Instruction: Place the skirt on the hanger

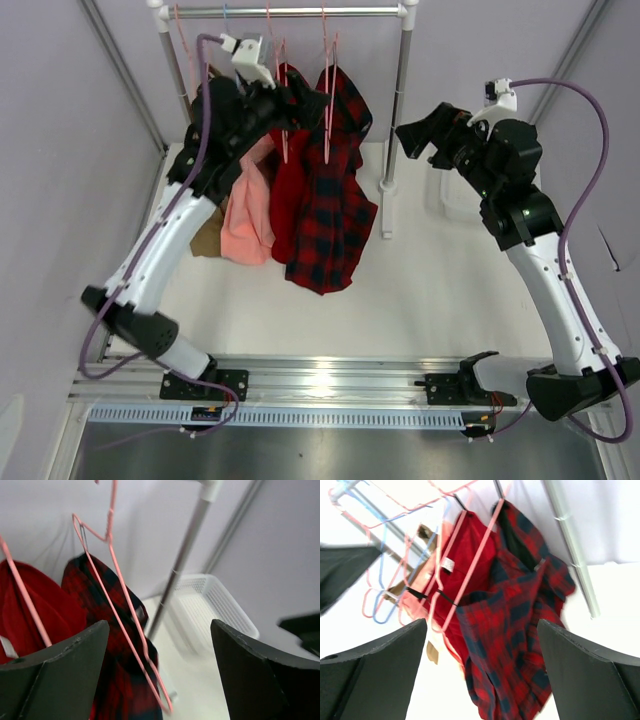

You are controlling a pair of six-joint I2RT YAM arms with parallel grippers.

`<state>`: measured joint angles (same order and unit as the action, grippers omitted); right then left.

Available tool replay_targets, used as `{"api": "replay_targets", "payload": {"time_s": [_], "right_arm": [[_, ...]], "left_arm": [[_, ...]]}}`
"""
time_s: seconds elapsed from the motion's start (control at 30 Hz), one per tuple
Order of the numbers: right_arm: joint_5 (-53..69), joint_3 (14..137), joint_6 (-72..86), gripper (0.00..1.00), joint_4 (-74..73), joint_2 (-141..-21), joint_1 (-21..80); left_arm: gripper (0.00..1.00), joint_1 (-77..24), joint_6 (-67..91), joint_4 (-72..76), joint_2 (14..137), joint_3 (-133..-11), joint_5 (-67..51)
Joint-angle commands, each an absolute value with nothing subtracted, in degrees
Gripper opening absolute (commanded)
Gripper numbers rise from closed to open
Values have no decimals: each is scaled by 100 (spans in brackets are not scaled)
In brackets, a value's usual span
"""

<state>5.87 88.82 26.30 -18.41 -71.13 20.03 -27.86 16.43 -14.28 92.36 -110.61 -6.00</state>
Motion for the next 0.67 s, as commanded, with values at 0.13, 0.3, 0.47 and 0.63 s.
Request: {"api": "replay_targets", "payload": {"time_s": [0.13, 0.3, 0.47, 0.63], "right_arm": [[88, 8236, 2602, 99, -2723, -6435, 1934], [184, 7657, 2479, 99, -2804, -6056, 1934], [202, 7567, 2382, 99, -3076, -5986, 1916], [97, 7515, 2356, 99, -3190, -5959, 1934]], "left_arm": [[90, -3242, 2021, -1424, 6658, -8434, -695], [89, -3357, 2057, -1941, 5530, -7217, -300], [90, -3357, 1978, -2390, 4957, -6794, -255], [90, -3358, 1855, -2715, 4799, -6697, -272]]}}
